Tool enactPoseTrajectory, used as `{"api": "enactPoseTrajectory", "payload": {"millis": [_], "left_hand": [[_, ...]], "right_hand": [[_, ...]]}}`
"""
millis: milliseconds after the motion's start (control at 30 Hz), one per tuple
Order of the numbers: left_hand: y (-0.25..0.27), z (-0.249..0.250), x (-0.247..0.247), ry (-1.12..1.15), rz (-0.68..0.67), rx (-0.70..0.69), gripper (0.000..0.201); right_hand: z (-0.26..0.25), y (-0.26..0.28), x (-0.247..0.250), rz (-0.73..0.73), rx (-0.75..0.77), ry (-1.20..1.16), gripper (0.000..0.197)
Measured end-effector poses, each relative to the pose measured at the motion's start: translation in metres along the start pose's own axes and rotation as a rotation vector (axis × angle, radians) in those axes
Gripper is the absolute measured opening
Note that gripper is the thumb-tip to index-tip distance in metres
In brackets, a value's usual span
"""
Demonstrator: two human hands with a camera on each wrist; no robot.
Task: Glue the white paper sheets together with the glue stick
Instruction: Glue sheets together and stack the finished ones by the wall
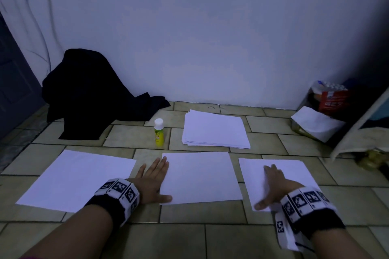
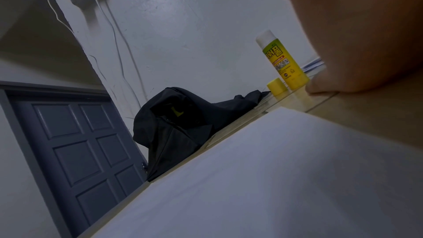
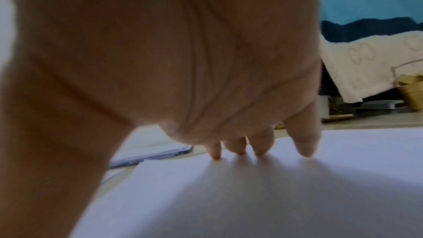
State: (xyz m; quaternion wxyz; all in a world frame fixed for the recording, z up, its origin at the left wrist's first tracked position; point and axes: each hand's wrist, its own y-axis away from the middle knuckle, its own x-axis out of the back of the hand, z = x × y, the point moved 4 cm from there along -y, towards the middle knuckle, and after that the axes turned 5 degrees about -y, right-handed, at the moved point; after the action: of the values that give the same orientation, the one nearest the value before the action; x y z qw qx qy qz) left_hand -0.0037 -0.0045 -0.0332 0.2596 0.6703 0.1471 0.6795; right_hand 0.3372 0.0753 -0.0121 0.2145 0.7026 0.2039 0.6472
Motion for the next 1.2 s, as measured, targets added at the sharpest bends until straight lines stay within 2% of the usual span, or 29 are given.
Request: {"api": "enactPoseTrajectory", "payload": {"millis": [167,300,433,600,733,800,867,967,1067,1200], "left_hand": [[-0.003,-0.001,-0.001,-0.011,-0.011,0.002,0.104],[-0.005,-0.002,-0.003,-0.014,-0.015,0.004,0.104],[-0.006,-0.002,-0.003,-0.006,-0.019,0.001,0.104],[-0.005,0.0,-0.002,-0.004,-0.018,0.009,0.104],[-0.004,0.001,-0.001,-0.002,-0.014,0.011,0.103],[-0.004,0.001,0.0,0.005,-0.017,0.011,0.104],[-0.004,0.001,0.0,0.013,-0.023,0.017,0.105],[-0.005,0.002,-0.001,0.024,-0.034,0.024,0.105],[-0.006,0.002,0.0,0.04,-0.033,0.026,0.105],[-0.006,0.002,-0.001,0.045,-0.028,0.029,0.105]], "right_hand": [[0.004,0.002,0.003,0.009,0.06,-0.092,0.13],[0.008,0.008,0.009,0.026,0.106,-0.198,0.103],[0.02,0.012,0.019,0.176,0.121,-0.333,0.072],[0.035,0.023,0.042,0.434,0.05,-0.415,0.052],[0.031,0.047,0.071,0.636,0.066,-0.466,0.045],[0.01,0.065,0.083,0.664,0.141,-0.497,0.052],[-0.027,0.078,0.085,0.588,0.246,-0.51,0.062],[-0.091,0.076,0.063,0.359,0.386,-0.424,0.072],[-0.137,0.061,0.03,0.146,0.407,-0.387,0.084],[-0.167,0.046,0.002,0.037,0.386,-0.378,0.089]]}}
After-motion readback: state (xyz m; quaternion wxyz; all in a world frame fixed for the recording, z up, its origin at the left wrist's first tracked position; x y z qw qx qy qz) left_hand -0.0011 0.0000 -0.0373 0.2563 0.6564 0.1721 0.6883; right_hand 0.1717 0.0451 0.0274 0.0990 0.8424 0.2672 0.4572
